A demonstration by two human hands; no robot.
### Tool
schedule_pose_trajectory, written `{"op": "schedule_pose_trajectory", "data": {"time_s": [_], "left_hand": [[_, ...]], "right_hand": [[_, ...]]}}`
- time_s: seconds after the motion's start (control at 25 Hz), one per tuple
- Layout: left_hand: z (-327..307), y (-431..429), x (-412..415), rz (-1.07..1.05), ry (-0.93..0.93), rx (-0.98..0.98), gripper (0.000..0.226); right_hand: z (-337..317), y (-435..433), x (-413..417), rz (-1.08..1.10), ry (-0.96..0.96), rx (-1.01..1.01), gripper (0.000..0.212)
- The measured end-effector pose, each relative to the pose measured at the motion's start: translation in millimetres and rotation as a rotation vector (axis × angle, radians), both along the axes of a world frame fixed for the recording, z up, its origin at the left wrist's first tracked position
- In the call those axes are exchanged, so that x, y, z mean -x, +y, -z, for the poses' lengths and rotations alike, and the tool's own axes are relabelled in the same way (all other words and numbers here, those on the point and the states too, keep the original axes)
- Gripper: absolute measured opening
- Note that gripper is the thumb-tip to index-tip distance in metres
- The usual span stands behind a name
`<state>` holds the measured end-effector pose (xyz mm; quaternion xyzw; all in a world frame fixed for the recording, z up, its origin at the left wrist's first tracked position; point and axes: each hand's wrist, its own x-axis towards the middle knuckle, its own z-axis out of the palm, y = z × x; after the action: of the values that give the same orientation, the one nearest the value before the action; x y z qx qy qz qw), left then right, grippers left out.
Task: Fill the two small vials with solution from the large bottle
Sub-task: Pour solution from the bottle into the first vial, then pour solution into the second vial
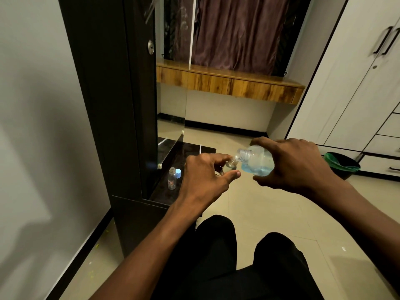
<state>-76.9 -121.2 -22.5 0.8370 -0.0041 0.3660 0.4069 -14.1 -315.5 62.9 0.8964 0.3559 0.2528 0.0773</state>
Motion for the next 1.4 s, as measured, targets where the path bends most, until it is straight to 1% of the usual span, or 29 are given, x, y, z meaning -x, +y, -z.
{"op": "schedule_pose_trajectory", "data": {"time_s": [0.08,0.16,0.24,0.28,0.48,0.64,0.76,0.96,1.2,1.32,1.4], "left_hand": [[1,1,0,0.000,0.003,0.029,0.043],[7,4,1,-0.008,0.020,0.063,0.040],[17,10,0,-0.051,0.045,0.069,0.039],[24,14,-1,-0.084,0.061,0.065,0.039],[69,39,-11,-0.235,0.165,0.092,0.040],[95,49,-22,-0.268,0.204,0.097,0.040],[102,52,-33,-0.306,0.220,0.094,0.042],[109,52,-43,-0.349,0.224,0.110,0.041],[111,51,-37,-0.332,0.203,0.153,0.041],[114,50,-22,-0.342,0.162,0.158,0.037],[118,57,-10,-0.394,0.114,0.153,0.030]], "right_hand": [[9,2,0,-0.033,0.074,-0.144,0.082],[19,2,-2,-0.060,0.188,-0.350,0.086],[32,2,-6,-0.089,0.321,-0.543,0.092],[39,3,-10,-0.100,0.357,-0.611,0.094],[73,18,-24,-0.136,0.390,-0.784,0.092],[85,24,-28,-0.191,0.467,-0.928,0.088],[90,24,-30,-0.193,0.474,-0.982,0.085],[92,21,-31,-0.178,0.463,-0.997,0.086],[89,21,-28,-0.184,0.458,-1.007,0.082],[87,22,-25,-0.180,0.461,-1.016,0.081],[86,23,-23,-0.177,0.467,-1.013,0.081]]}}
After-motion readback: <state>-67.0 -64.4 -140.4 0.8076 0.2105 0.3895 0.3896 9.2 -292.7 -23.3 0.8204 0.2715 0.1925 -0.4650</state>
